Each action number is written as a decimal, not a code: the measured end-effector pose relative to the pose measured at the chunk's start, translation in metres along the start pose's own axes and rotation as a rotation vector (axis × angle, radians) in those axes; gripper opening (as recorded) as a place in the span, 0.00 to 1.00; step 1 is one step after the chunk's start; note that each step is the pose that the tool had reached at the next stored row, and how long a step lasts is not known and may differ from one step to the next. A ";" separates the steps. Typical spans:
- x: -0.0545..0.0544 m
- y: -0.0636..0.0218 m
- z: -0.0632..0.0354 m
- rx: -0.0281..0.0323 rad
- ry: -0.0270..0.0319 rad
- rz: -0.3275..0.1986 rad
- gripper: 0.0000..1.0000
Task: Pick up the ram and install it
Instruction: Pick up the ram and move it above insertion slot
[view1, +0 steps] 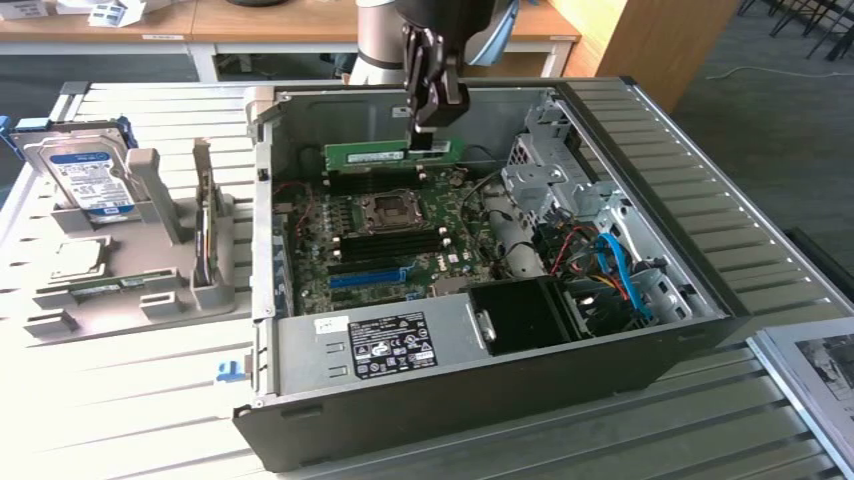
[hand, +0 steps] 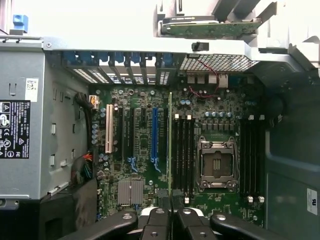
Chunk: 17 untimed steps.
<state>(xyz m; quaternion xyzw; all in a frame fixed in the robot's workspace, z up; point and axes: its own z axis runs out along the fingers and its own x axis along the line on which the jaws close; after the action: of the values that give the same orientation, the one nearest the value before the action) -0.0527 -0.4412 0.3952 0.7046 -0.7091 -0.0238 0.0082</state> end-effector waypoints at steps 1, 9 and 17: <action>-0.001 0.0000 0.0000 0.0000 0.0000 0.000 0.12; -0.008 0.0000 0.0003 0.0000 0.0001 0.000 0.12; -0.012 -0.0002 0.0004 0.0000 0.0000 0.000 0.12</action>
<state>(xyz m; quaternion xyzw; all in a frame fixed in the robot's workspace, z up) -0.0524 -0.4290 0.3950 0.7046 -0.7091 -0.0238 0.0082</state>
